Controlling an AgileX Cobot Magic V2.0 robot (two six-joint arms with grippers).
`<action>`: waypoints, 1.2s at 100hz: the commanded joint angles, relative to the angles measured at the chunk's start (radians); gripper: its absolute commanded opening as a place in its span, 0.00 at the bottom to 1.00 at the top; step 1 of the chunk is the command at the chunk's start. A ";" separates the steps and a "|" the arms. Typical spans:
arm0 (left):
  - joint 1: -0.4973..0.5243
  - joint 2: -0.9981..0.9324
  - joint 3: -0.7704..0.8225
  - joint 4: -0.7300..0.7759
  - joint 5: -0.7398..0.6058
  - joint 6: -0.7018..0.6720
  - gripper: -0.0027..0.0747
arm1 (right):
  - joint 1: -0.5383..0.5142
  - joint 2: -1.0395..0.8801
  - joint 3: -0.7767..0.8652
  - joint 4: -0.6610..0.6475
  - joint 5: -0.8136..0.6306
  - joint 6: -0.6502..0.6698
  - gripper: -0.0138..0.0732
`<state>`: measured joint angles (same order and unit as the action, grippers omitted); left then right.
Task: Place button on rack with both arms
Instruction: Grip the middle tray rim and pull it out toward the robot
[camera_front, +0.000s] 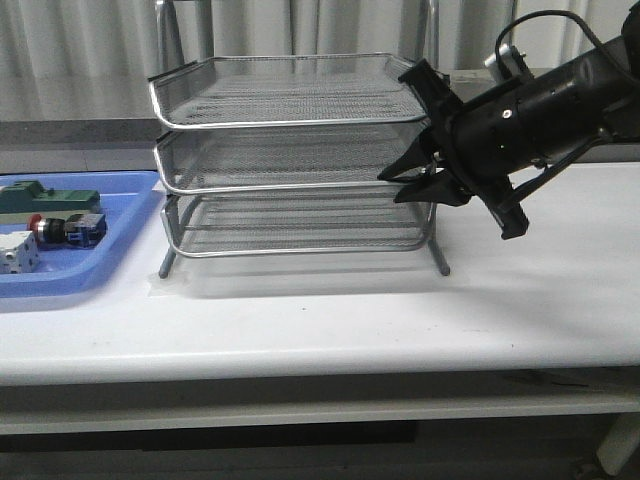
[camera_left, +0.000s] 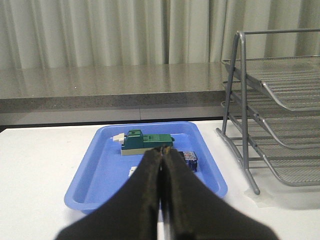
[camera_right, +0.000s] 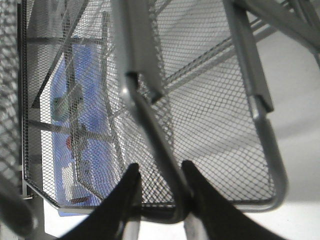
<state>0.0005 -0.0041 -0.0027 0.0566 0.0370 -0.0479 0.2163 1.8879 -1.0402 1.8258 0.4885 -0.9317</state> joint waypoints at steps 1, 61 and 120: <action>0.001 -0.032 0.055 -0.002 -0.082 -0.009 0.01 | -0.001 -0.045 -0.028 0.110 0.082 -0.029 0.19; 0.001 -0.032 0.055 -0.002 -0.082 -0.009 0.01 | -0.001 -0.056 0.113 0.083 0.162 -0.077 0.18; 0.001 -0.032 0.055 -0.002 -0.082 -0.009 0.01 | -0.001 -0.168 0.346 0.079 0.178 -0.171 0.18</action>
<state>0.0005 -0.0041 -0.0027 0.0566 0.0370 -0.0479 0.2047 1.7625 -0.7305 1.8445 0.6512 -1.0293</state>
